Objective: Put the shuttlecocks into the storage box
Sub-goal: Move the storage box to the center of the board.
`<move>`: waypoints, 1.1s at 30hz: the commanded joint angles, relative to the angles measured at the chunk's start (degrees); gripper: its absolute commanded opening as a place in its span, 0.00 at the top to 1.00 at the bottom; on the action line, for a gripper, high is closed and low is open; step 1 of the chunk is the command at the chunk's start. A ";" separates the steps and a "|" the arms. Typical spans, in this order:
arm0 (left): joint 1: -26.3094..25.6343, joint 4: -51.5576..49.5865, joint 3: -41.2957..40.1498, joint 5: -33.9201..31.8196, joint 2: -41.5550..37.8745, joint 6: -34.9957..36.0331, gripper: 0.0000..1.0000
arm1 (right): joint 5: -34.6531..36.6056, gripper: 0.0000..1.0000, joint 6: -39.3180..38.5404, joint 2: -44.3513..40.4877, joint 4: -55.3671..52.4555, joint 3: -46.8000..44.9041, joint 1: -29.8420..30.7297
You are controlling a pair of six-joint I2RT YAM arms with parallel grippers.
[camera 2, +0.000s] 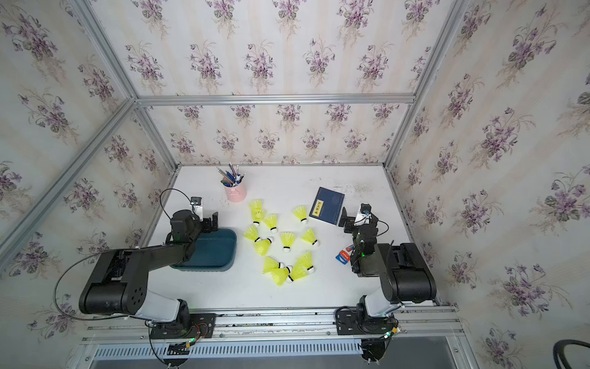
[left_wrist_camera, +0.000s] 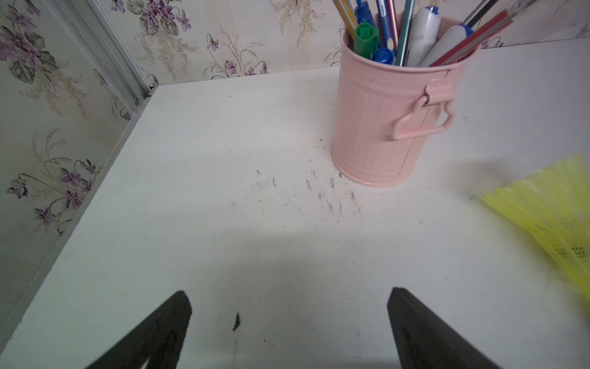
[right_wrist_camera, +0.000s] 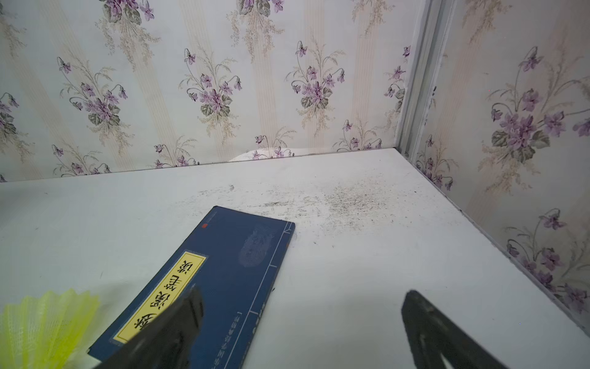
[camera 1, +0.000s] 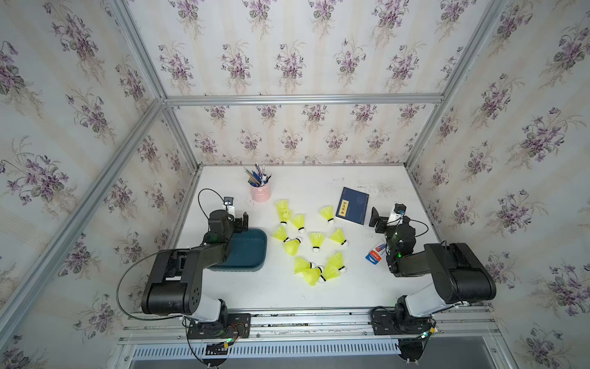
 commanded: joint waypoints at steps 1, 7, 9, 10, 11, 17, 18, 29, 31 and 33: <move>0.06 0.20 0.32 0.51 0.16 0.38 0.00 | -0.12 0.00 -0.18 -0.23 0.33 -0.18 0.02; 0.01 0.17 0.34 0.51 0.20 0.29 0.00 | -0.13 0.00 -0.18 -0.21 0.29 -0.19 0.02; 0.06 0.17 0.34 0.51 0.17 0.29 0.00 | -0.12 0.00 -0.18 -0.25 0.29 -0.13 0.02; 0.06 0.17 0.28 0.51 0.21 0.33 0.00 | -0.12 0.00 -0.18 -0.20 0.29 -0.10 0.02; 0.06 0.17 0.27 0.51 0.16 0.36 0.00 | -0.18 0.00 -0.18 -0.20 0.29 -0.06 0.02; 0.06 0.17 0.34 0.51 0.21 0.38 0.00 | -0.14 0.00 -0.18 -0.19 0.29 -0.11 0.02; 0.06 0.17 0.35 0.51 0.20 0.34 0.00 | -0.16 0.00 -0.14 -0.18 0.29 -0.17 0.02; -1.95 -17.85 7.12 -7.05 -11.83 -1.19 0.00 | 8.82 0.00 -2.15 -14.38 -14.77 3.57 4.71; -2.78 -21.59 8.56 -9.33 -15.99 -2.94 0.00 | 9.71 0.00 -0.98 -19.32 -15.78 5.05 6.23; -4.06 -26.81 10.79 -10.69 -19.38 -4.32 0.00 | 12.19 0.00 -0.20 -23.55 -22.85 9.90 8.84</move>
